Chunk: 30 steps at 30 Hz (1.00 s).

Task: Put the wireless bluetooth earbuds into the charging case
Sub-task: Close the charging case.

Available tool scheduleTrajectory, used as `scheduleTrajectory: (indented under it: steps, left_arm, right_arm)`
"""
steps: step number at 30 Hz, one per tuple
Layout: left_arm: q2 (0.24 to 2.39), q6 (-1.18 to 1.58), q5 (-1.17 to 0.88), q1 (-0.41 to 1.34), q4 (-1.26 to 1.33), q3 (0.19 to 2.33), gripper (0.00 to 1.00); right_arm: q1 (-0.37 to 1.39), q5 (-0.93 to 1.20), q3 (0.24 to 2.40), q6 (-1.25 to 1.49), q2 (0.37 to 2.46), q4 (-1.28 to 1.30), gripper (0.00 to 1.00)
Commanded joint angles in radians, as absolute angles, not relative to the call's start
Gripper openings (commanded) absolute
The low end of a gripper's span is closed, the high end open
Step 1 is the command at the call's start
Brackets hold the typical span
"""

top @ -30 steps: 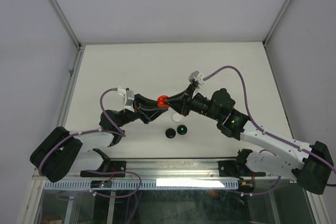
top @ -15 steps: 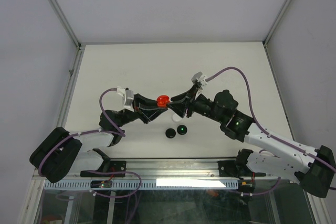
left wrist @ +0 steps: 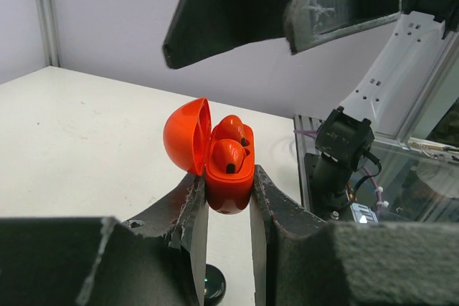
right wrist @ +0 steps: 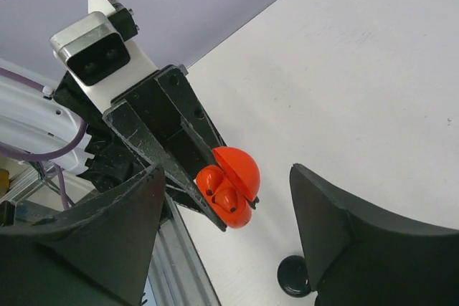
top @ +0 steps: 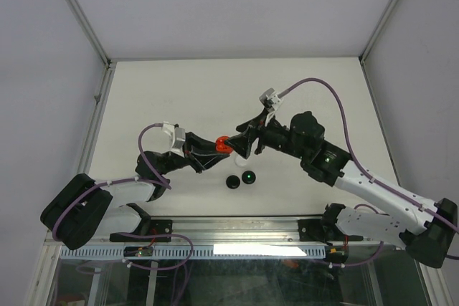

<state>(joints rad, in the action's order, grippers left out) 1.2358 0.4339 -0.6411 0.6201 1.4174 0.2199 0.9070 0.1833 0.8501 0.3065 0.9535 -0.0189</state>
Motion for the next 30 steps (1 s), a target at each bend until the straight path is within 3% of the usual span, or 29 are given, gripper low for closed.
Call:
scheduleTrajectory:
  steps: [1, 9, 20, 27, 30]
  left_arm:
    - [1.209, 0.417, -0.694, 0.613, 1.449, 0.231, 0.06]
    - [1.194, 0.417, -0.687, 0.613, 1.429, 0.237, 0.06]
    - [1.238, 0.505, -0.640, 0.613, 1.404, 0.213, 0.06]
    - [1.281, 0.611, -0.606, 0.613, 1.380, 0.180, 0.07]
    - [1.283, 0.664, -0.582, 0.613, 1.297, 0.179, 0.09]
  right_arm:
    - [0.893, 0.283, 0.917, 0.377, 1.025, -0.018, 0.74]
    - [0.884, 0.420, 0.936, 0.445, 1.116, -0.041, 0.74]
    - [0.851, 0.552, 0.900, 0.466, 1.069, -0.119, 0.68]
    - [0.825, 0.530, 0.873, 0.447, 1.047, -0.112, 0.68]
    - [0.818, 0.412, 0.867, 0.410, 1.027, -0.044, 0.69]
